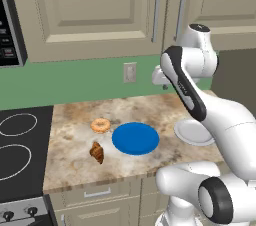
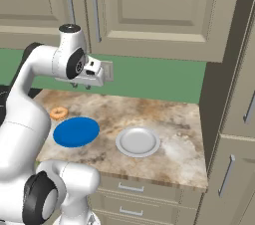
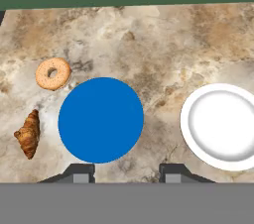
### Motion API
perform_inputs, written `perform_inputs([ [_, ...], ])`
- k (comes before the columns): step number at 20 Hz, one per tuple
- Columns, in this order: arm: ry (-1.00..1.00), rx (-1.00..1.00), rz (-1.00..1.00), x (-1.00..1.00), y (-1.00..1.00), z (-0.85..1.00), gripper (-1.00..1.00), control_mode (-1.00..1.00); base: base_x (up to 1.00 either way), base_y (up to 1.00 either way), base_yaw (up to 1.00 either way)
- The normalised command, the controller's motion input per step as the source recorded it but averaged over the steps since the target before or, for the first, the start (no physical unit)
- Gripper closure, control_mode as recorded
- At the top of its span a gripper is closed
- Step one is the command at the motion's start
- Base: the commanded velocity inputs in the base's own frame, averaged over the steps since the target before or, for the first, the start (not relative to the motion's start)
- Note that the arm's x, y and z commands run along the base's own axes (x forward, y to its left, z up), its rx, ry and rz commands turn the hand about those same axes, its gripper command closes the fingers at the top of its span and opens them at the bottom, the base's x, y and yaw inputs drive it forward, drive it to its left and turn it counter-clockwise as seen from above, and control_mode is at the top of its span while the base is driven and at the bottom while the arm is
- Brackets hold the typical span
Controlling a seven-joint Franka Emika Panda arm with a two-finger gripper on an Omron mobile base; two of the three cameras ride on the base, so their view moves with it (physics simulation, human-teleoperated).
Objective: Place the pastries on the plates.
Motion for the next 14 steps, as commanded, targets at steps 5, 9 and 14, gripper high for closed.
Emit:
perform_inputs([
  [5, 0.01, -0.07, 0.07, 0.00, 0.37, -0.14, -1.00, -1.00, 0.00, 0.00, 0.00],
  [9, -0.01, -0.07, 0.15, 0.00, 0.74, -0.52, -1.00, -1.00, 0.00, 0.00, 0.00],
  [14, 0.00, 0.00, 0.13, 0.00, 0.55, -0.66, -1.00, -1.00, 0.00, 0.00, 0.00],
])
